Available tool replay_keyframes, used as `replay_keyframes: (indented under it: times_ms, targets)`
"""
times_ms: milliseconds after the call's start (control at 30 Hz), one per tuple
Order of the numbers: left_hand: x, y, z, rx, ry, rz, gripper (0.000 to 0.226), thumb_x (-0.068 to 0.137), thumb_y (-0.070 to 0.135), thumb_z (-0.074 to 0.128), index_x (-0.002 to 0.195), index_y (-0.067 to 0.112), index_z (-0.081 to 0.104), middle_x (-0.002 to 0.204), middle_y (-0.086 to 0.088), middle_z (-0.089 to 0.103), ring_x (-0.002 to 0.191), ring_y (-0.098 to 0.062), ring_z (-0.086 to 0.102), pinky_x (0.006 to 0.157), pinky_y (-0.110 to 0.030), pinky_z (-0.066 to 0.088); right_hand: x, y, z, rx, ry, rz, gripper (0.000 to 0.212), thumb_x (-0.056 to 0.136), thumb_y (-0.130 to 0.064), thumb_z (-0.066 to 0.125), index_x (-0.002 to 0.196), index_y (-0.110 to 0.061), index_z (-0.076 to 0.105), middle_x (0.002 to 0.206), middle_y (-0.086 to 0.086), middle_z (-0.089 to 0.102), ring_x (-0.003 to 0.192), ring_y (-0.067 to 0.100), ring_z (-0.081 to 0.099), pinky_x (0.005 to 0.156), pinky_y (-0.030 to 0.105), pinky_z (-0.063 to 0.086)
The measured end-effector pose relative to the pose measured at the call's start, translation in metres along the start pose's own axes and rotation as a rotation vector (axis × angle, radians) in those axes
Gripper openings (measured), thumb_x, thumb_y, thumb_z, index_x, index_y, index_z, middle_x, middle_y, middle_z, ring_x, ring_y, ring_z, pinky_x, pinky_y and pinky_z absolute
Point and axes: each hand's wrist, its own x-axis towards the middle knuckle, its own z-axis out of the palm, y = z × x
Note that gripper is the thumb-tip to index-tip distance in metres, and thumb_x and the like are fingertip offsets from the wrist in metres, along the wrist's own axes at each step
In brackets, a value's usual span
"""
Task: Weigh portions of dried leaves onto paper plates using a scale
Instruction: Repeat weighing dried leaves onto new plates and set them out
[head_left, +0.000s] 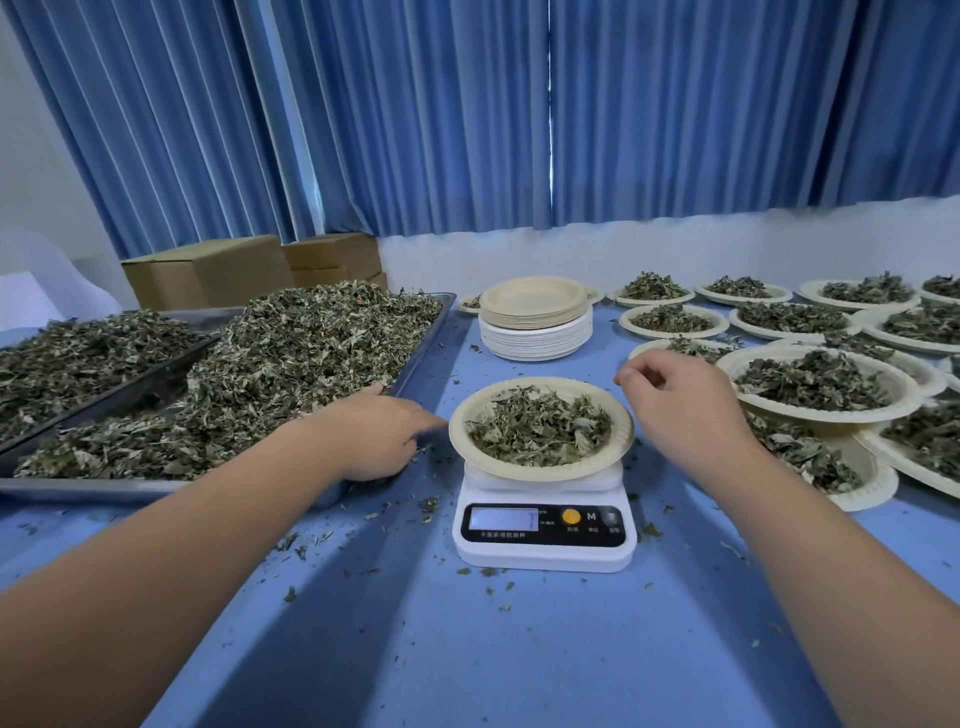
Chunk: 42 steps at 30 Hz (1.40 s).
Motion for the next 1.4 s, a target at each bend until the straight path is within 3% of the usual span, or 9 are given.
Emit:
replay_keyframes:
  times_ms: [167,267,367,467,800,1033,1167,1267,1400]
  targets:
    - [-0.003,0.008,0.006,0.010,-0.084,0.039,0.051,0.099,0.021,0.030,0.148,0.034,0.032,0.150,0.008,0.042,0.134,-0.017,0.042,0.119,-0.051,0.006,0.000,0.001,0.001,0.020,-0.012,-0.008,0.019,0.093,-0.020,0.054,0.079,-0.021,0.068,0.060,-0.013,0.056,0.055,0.000,0.048,0.053,0.017,0.033]
    - [-0.006,0.008,0.001,0.075,-0.125,0.033,0.049,0.099,0.025,0.031,0.147,0.029,0.037,0.145,0.001,0.049,0.130,-0.020,0.046,0.117,-0.046,0.024,0.001,0.001,0.001,0.014,-0.008,-0.009,0.020,0.092,-0.021,0.054,0.078,-0.021,0.068,0.059,-0.014,0.057,0.052,-0.002,0.049,0.052,0.017,0.032]
    - [-0.012,0.011,-0.002,0.131,-0.163,0.030,0.045,0.095,0.022,0.038,0.139,0.024,0.045,0.123,-0.006,0.058,0.111,-0.025,0.056,0.097,-0.042,0.046,0.001,0.002,0.002,0.014,-0.008,-0.008,0.020,0.092,-0.021,0.054,0.078,-0.020,0.069,0.057,-0.013,0.056,0.053,-0.005,0.050,0.051,0.018,0.032]
    - [-0.018,0.014,-0.003,0.177,-0.146,0.021,0.041,0.090,0.013,0.040,0.129,0.019,0.052,0.109,-0.007,0.058,0.098,-0.026,0.058,0.084,-0.043,0.053,0.001,0.002,0.003,0.019,-0.006,-0.010,0.021,0.091,-0.020,0.055,0.078,-0.017,0.070,0.055,-0.013,0.054,0.054,-0.007,0.051,0.051,0.020,0.032]
    - [-0.016,0.032,0.009,0.352,-0.007,-0.139,0.023,0.087,0.000,0.051,0.103,0.013,0.060,0.107,-0.008,0.060,0.096,-0.030,0.063,0.072,-0.034,0.044,0.000,0.002,0.002,0.032,-0.007,-0.020,0.021,0.091,-0.018,0.055,0.076,-0.020,0.069,0.054,-0.014,0.054,0.054,-0.005,0.051,0.052,0.022,0.034]
    - [-0.013,0.033,0.016,0.316,0.077,-0.169,0.025,0.088,0.000,0.050,0.107,0.015,0.053,0.110,-0.006,0.055,0.099,-0.027,0.061,0.086,-0.036,0.039,0.000,0.001,0.002,0.008,-0.018,-0.015,0.021,0.092,-0.020,0.055,0.075,-0.021,0.067,0.060,-0.010,0.058,0.055,0.002,0.049,0.052,0.019,0.034]
    - [-0.016,0.031,0.010,0.169,0.178,-0.177,0.021,0.089,0.002,0.046,0.101,0.017,0.054,0.110,-0.005,0.057,0.099,-0.026,0.060,0.086,-0.034,0.044,0.000,0.000,0.002,0.007,-0.019,-0.015,0.021,0.092,-0.019,0.055,0.077,-0.020,0.069,0.061,-0.010,0.059,0.058,0.002,0.051,0.053,0.020,0.035]
    - [-0.022,0.020,-0.004,-0.252,0.447,-0.225,0.031,0.091,0.004,0.048,0.112,0.017,0.066,0.114,-0.001,0.065,0.100,-0.019,0.061,0.091,-0.031,0.049,-0.001,0.000,0.002,0.014,-0.014,-0.017,0.022,0.091,-0.019,0.055,0.074,-0.021,0.068,0.059,-0.010,0.059,0.055,0.002,0.050,0.052,0.022,0.036]
    - [-0.031,-0.011,-0.019,-0.404,0.646,-0.343,0.028,0.093,0.006,0.053,0.113,0.018,0.069,0.109,-0.001,0.067,0.066,-0.006,0.056,0.055,-0.020,0.047,-0.001,0.000,0.001,0.019,-0.006,-0.007,0.024,0.090,-0.020,0.054,0.070,-0.027,0.065,0.056,-0.012,0.057,0.051,-0.002,0.051,0.050,0.021,0.034]
